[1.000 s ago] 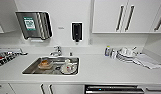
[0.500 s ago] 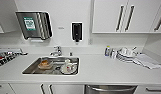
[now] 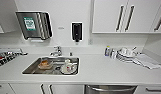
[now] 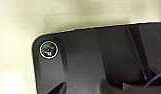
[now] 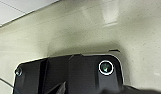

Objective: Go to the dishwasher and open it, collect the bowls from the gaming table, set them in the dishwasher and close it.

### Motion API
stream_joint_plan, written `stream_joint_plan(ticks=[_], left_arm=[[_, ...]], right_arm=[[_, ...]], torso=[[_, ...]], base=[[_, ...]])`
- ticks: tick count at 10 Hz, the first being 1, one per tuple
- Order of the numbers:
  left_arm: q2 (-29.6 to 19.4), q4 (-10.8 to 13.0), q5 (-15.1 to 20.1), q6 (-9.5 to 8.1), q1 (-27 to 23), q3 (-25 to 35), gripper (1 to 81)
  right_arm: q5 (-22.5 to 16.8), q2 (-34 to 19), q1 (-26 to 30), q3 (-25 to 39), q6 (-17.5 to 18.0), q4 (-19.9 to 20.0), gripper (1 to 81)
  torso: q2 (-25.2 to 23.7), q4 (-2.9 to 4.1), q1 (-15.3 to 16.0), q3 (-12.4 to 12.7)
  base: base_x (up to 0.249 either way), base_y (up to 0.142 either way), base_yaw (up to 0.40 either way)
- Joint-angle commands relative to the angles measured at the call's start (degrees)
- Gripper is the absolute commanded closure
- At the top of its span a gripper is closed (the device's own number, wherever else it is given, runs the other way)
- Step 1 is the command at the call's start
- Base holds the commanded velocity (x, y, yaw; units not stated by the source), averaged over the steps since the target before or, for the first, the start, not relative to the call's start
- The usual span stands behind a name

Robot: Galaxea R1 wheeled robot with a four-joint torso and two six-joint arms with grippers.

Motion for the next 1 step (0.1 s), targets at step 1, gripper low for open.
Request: stream_joint_plan(ticks=[1], left_arm=[[0.0,-0.5,1.3,0.15,-2.7,-3.1,1.0]], right_arm=[[-0.7,7.4,-3.1,-12.2,0.1,-10.4,1.0]], torso=[[0.0,0.0,0.0,0.0]], base=[[0.0,0.0,0.0]])
